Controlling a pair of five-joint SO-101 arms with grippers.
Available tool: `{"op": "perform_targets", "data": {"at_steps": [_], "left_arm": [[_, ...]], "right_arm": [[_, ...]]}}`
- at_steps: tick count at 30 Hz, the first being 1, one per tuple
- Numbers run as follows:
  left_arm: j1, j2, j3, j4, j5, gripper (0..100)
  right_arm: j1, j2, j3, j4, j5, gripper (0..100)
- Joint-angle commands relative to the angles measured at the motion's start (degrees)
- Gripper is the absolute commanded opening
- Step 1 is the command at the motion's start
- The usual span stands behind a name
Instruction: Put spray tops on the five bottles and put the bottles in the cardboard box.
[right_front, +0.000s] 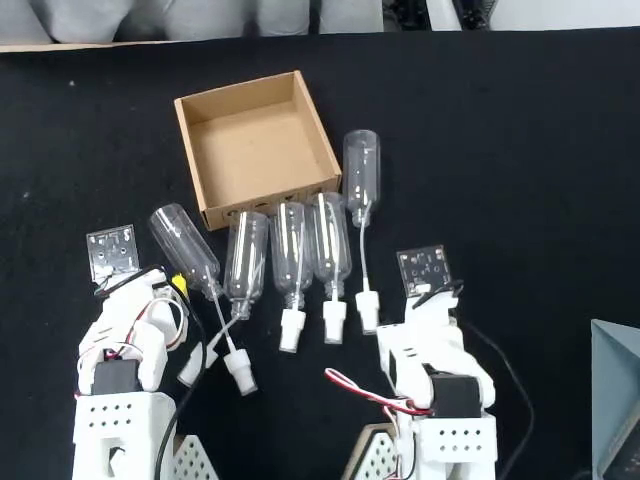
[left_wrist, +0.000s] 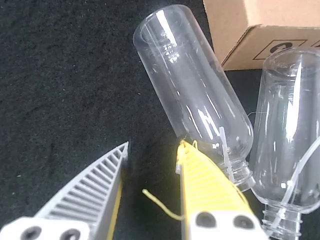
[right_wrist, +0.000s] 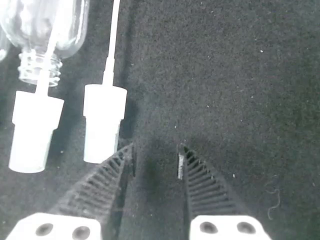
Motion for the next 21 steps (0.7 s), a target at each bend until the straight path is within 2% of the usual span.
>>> {"op": "perform_targets", "data": {"at_steps": [1,21], "left_arm": [[-0.1,-0.1,1.2,0.2,-0.2,15],[-0.1,-0.1,1.2,0.2,-0.2,15]], "right_arm": [[1.3,-5.5,-0.2,0.4,-0.2,9.8],[1.8,-5.4,-5.8,-1.2,0.3,9.6]]}}
